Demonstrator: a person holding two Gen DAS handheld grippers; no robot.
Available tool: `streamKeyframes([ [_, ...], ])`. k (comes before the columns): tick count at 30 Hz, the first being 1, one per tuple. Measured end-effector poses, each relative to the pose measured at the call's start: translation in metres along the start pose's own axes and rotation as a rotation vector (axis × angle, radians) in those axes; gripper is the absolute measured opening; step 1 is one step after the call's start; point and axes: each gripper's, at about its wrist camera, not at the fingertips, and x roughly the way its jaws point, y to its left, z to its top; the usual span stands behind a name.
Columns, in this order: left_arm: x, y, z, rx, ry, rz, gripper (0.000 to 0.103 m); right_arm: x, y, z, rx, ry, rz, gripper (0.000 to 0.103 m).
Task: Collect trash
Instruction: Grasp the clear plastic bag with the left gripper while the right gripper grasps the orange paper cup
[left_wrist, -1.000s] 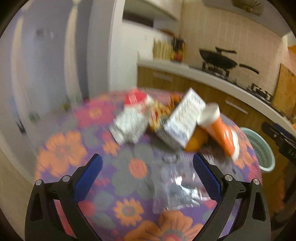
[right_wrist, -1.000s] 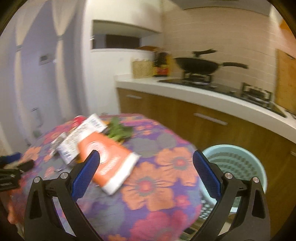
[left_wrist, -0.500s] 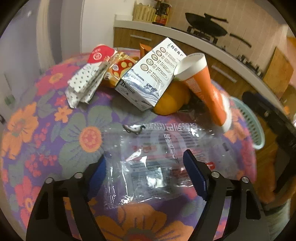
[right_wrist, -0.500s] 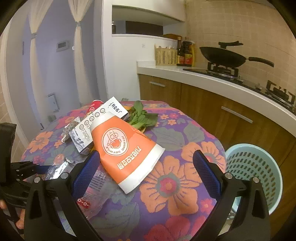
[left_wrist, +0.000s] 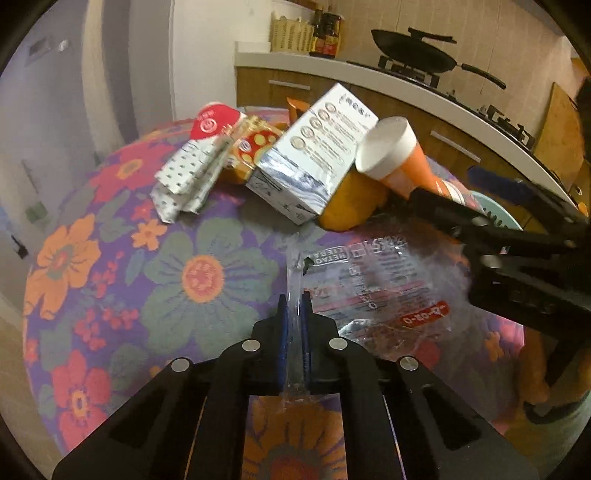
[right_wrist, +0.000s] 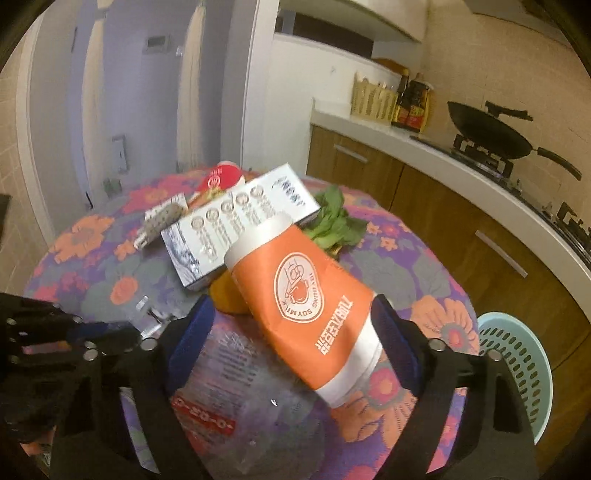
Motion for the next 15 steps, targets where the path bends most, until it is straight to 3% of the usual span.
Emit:
streamKeyframes([
  [12,-0.025,0.024,-0.002,-0.028,-0.029,0.000,0.004,0.024,0.023,-0.001,-0.102,0.076,-0.075,0.077],
  [15,-0.024,0.026,-0.003,-0.026,-0.029,0.006,0.004,0.030,0.023,0.001,-0.105,0.090,-0.090,0.066],
])
